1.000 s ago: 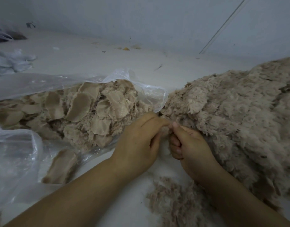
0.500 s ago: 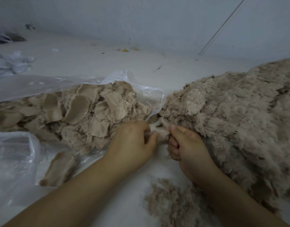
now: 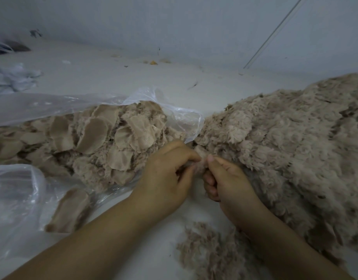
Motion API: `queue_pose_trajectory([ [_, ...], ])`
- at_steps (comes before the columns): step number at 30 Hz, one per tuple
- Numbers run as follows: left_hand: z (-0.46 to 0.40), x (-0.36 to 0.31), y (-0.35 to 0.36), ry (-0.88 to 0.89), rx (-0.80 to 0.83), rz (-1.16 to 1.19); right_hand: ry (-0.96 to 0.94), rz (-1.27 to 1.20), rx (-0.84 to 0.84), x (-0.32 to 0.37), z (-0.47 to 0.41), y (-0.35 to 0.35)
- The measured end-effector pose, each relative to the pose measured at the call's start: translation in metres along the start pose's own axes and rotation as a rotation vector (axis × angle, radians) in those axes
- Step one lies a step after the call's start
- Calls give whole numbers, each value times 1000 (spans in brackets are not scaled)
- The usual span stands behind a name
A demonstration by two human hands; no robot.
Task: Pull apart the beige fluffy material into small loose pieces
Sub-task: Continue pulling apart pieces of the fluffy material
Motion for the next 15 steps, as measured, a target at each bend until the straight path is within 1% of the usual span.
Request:
queue_pose_trajectory([
  [3, -1, 2, -6, -24, -63, 0, 12, 7, -59, 0, 0, -1],
  [5, -2, 2, -12, -53, -137, -2, 13, 5, -100, 0, 0, -4],
  [7, -3, 6, -19, -108, -201, 34, 15, -23, -118, -1, -1, -6],
  [8, -4, 9, -20, -130, -205, 47, 9, -20, -113, -1, -1, -6],
  [10, -5, 11, -17, -111, -145, 28, -3, -15, -82, 0, 0, -4],
  [12, -3, 9, -9, -32, -78, -10, -3, -34, -57, 3, 0, -1],
  [15, 0, 6, -1, 63, -44, -23, 21, -42, -33, 3, 1, -2],
])
Point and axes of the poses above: each hand's wrist, its own z-axis away from the middle knuckle, its own y-axis out of the palm, x = y × z, the point moved 4 cm from there along -z, towards the middle knuckle, and after that the axes turned 8 degrees about -y, right-handed, at the moved point
